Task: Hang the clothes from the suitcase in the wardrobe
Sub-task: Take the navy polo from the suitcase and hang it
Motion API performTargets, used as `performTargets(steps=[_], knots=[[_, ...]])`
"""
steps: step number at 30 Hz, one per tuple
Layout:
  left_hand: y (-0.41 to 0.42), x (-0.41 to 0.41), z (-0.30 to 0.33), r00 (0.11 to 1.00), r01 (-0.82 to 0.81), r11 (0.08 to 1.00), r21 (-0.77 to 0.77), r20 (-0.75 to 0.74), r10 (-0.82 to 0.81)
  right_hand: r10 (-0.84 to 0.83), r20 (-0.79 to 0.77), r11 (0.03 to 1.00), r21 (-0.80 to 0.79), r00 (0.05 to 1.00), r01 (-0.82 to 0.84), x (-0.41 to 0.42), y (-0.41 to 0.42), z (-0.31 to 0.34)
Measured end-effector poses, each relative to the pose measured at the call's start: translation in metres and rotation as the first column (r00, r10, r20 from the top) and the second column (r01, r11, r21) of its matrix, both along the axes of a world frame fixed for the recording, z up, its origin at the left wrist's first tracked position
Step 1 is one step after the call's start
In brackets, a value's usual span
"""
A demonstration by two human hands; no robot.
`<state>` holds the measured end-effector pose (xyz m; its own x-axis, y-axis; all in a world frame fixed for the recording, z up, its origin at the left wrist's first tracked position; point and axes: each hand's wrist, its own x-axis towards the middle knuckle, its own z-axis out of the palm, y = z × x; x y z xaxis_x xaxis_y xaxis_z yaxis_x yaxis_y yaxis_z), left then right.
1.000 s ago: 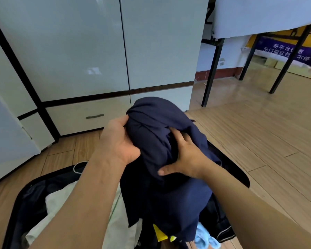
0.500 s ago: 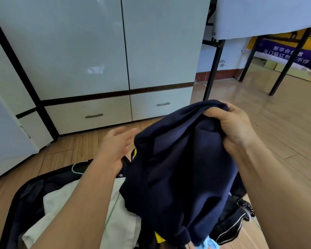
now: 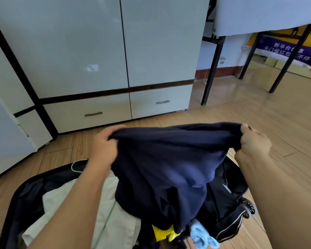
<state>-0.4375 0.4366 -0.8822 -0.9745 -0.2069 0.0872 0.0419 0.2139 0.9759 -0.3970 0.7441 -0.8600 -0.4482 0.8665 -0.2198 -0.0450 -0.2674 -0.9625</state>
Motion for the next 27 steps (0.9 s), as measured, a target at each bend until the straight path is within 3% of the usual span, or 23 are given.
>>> performTargets(steps=[2,4,5,6,7,8,9,10,11,12,13,14,15,17,19,21,22,24,26,27], knots=[[-0.012,0.003,-0.001,0.998,0.0,0.986,0.168,0.06,-0.01,-0.04,0.343,0.983,0.183,0.939,-0.025,0.007,0.01,-0.027],[-0.015,0.012,0.004,0.987,0.108,0.981,0.161,0.098,-0.124,0.004,0.624,0.938,0.269,0.782,-0.219,0.014,0.005,-0.045],[-0.013,0.019,0.009,0.961,0.228,0.966,0.12,0.132,-0.243,-0.011,0.701,0.892,0.329,0.713,-0.31,0.017,-0.004,-0.046],[-0.007,0.025,0.014,0.902,0.384,0.921,0.064,0.189,-0.389,-0.04,0.703,0.82,0.429,0.71,-0.378,0.018,-0.015,-0.044],[0.0,0.03,0.015,0.816,0.53,0.848,-0.002,0.273,-0.509,-0.029,0.641,0.726,0.541,0.767,-0.424,0.018,-0.028,-0.039],[0.007,0.033,0.015,0.729,0.639,0.765,-0.079,0.38,-0.569,0.064,0.548,0.637,0.62,0.834,-0.457,0.015,-0.038,-0.035],[0.015,0.035,0.011,0.664,0.708,0.687,-0.166,0.488,-0.566,0.229,0.487,0.551,0.649,0.843,-0.524,0.012,-0.051,-0.03],[0.022,0.036,0.005,0.641,0.737,0.621,-0.268,0.567,-0.517,0.397,0.511,0.442,0.622,0.763,-0.647,0.011,-0.062,-0.029],[0.028,0.036,0.0,0.66,0.738,0.539,-0.405,0.597,-0.455,0.48,0.636,0.251,0.56,0.604,-0.79,0.011,-0.073,-0.032],[0.033,0.036,-0.005,0.698,0.716,0.427,-0.552,0.586,-0.412,0.42,0.794,0.048,0.463,0.439,-0.885,0.011,-0.082,-0.04],[0.037,0.037,-0.008,0.73,0.678,0.317,-0.663,0.559,-0.394,0.28,0.901,-0.083,0.367,0.332,-0.926,0.012,-0.088,-0.049],[0.04,0.04,-0.01,0.753,0.643,0.253,-0.723,0.534,-0.385,0.152,0.937,-0.143,0.336,0.315,-0.931,0.015,-0.092,-0.057],[0.04,0.042,-0.012,0.773,0.616,0.234,-0.752,0.522,-0.359,0.114,0.935,-0.148,0.35,0.336,-0.925,0.018,-0.092,-0.061],[0.04,0.044,-0.017,0.814,0.574,0.285,-0.768,0.495,-0.305,0.324,0.862,-0.032,0.422,0.39,-0.906,0.019,-0.089,-0.057],[0.04,0.041,-0.022,0.841,0.539,0.388,-0.748,0.455,-0.293,0.566,0.704,0.209,0.381,0.429,-0.901,0.013,-0.083,-0.036],[0.042,0.039,-0.022,0.852,0.523,0.476,-0.707,0.426,-0.304,0.733,0.393,0.517,0.208,0.555,-0.83,0.007,-0.08,-0.009],[0.043,0.038,-0.021,0.851,0.526,0.478,-0.703,0.427,-0.307,0.763,0.245,0.603,0.06,0.598,-0.795,0.007,-0.081,0.005],[0.049,0.039,-0.018,0.876,0.477,0.448,-0.756,0.367,-0.314,0.748,0.043,0.66,-0.139,0.662,-0.738,0.005,-0.085,0.023],[0.058,0.037,-0.018,0.922,0.327,0.48,-0.814,0.163,-0.351,0.676,-0.08,0.714,-0.172,0.732,-0.678,0.001,-0.087,0.036],[0.059,0.034,-0.017,0.934,0.242,0.555,-0.796,0.037,-0.355,0.609,-0.142,0.763,-0.165,0.78,-0.625,0.0,-0.085,0.043]])
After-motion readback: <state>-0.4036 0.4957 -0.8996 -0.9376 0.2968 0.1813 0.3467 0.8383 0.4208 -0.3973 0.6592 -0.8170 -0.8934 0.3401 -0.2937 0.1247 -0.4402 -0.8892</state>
